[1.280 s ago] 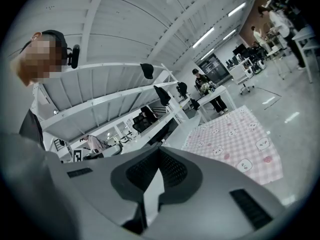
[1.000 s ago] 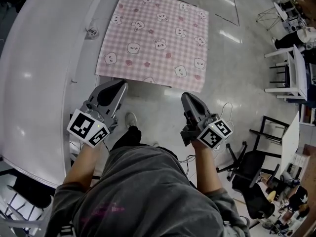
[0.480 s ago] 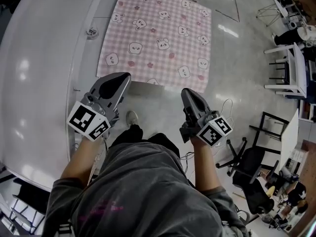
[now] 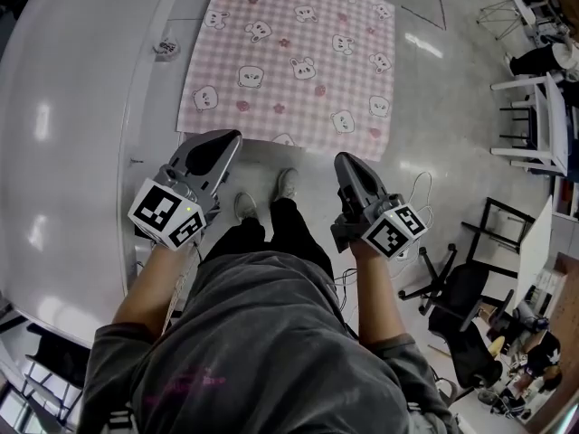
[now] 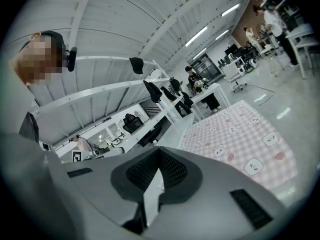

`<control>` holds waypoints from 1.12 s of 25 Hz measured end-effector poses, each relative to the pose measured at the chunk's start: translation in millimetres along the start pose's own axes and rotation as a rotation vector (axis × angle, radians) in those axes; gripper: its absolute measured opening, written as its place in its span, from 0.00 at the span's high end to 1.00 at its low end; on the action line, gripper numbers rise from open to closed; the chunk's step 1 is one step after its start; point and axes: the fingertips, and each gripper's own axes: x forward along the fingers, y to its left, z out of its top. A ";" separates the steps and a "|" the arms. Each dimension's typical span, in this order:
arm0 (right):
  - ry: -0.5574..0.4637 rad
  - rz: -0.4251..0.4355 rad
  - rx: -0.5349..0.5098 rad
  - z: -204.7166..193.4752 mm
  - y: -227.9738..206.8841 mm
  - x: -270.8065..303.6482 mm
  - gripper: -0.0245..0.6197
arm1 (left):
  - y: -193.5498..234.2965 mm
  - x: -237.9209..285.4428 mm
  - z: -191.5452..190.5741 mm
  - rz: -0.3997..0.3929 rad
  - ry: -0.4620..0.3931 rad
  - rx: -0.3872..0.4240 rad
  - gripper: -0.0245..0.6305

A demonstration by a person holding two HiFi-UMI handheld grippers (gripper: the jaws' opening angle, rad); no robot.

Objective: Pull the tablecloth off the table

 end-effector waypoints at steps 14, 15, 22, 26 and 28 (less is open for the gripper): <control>0.118 -0.026 0.082 -68.0 -97.1 46.8 0.96 | 57.2 35.8 -111.9 0.093 0.141 -0.080 0.97; 0.129 -0.032 0.089 -75.6 -105.7 50.3 0.96 | 62.1 39.7 -123.2 0.095 0.155 -0.083 0.97; 0.153 -0.041 0.124 -90.5 -140.8 48.5 0.96 | 66.5 59.0 -158.3 0.108 0.229 -0.099 0.97; 0.165 -0.051 0.153 -110.7 -165.5 49.8 0.96 | 74.5 68.8 -189.2 0.110 0.255 -0.128 0.97; 0.170 -0.051 0.161 -120.8 -177.4 51.9 0.96 | 79.2 75.0 -203.6 0.106 0.269 -0.132 0.97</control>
